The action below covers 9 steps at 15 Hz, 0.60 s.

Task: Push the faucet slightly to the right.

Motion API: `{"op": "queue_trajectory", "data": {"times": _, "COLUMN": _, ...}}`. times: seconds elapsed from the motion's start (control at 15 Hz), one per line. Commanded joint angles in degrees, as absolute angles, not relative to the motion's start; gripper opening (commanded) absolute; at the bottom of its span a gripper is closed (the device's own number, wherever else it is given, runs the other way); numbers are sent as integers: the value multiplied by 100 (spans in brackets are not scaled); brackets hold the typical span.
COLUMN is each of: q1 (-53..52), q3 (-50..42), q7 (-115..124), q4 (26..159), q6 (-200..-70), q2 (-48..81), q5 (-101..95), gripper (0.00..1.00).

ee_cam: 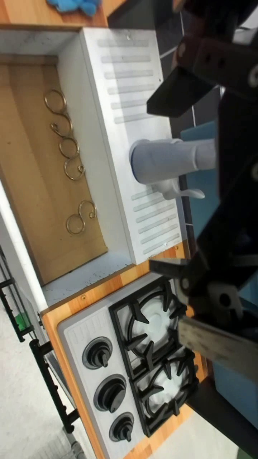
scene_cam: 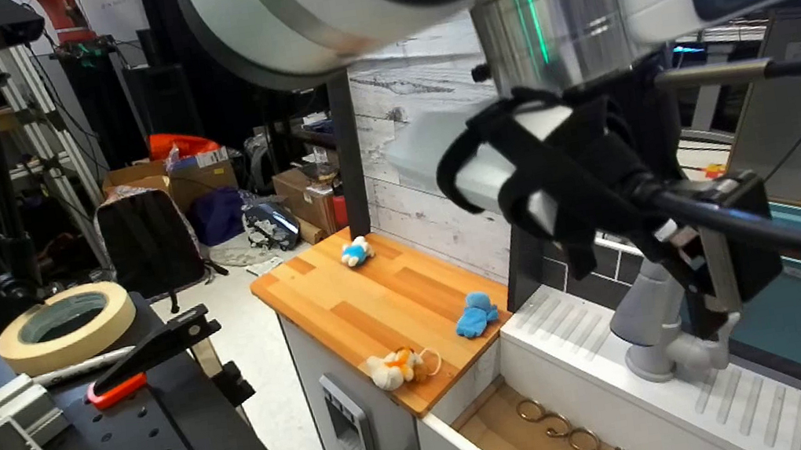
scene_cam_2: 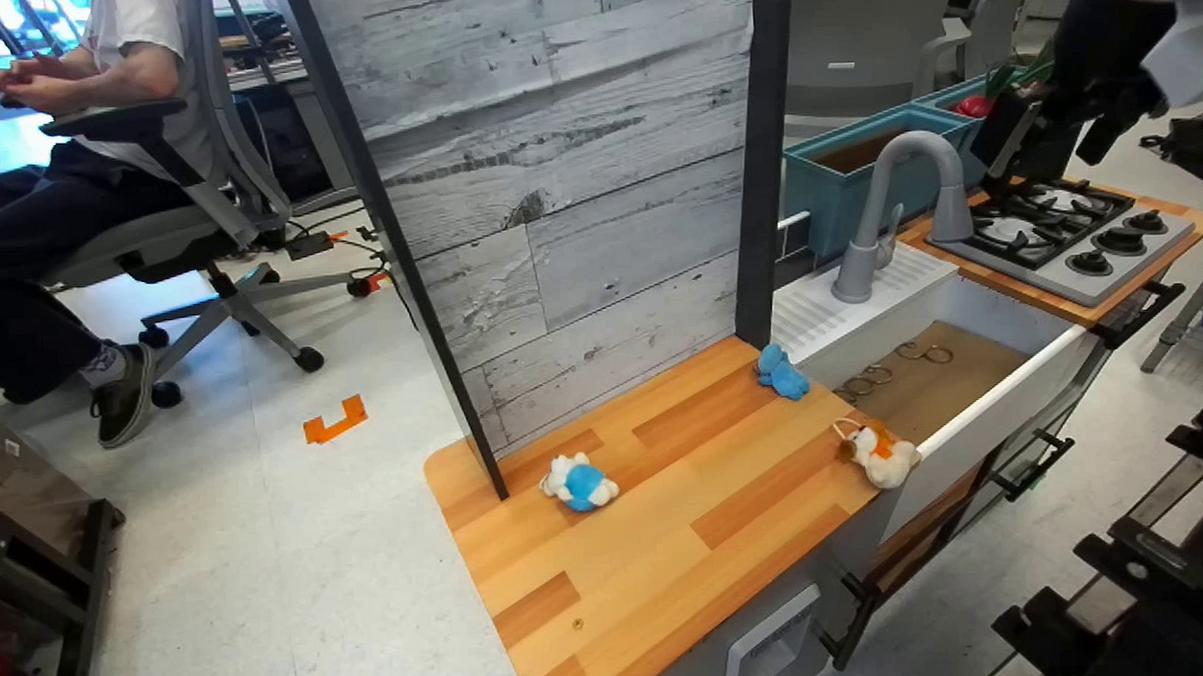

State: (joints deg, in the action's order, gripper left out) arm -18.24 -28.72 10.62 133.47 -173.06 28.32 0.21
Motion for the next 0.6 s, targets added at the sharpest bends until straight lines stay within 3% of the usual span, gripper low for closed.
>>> {"op": "queue_trajectory", "data": {"times": 0.0, "q1": -1355, "q3": -2395, "q7": 76, "q4": 14081, "q6": -16281, "q2": 1393, "q5": -39, "gripper": 100}}
{"op": "queue_trajectory", "data": {"times": 0.2, "q1": -565, "q3": -1675, "q7": -433, "q4": 14219, "q6": -15070, "q2": 601, "q5": -177, "gripper": 100}}
{"op": "queue_trajectory", "data": {"times": 0.27, "q1": -604, "q3": -1683, "q7": 170, "q4": 13966, "q6": -15683, "q2": 1244, "q5": -391, "gripper": 100}}
{"op": "queue_trajectory", "data": {"times": 0.53, "q1": -295, "q3": -1427, "q7": 167, "q4": 14013, "q6": -15554, "q2": 1090, "q5": -489, "gripper": 100}}
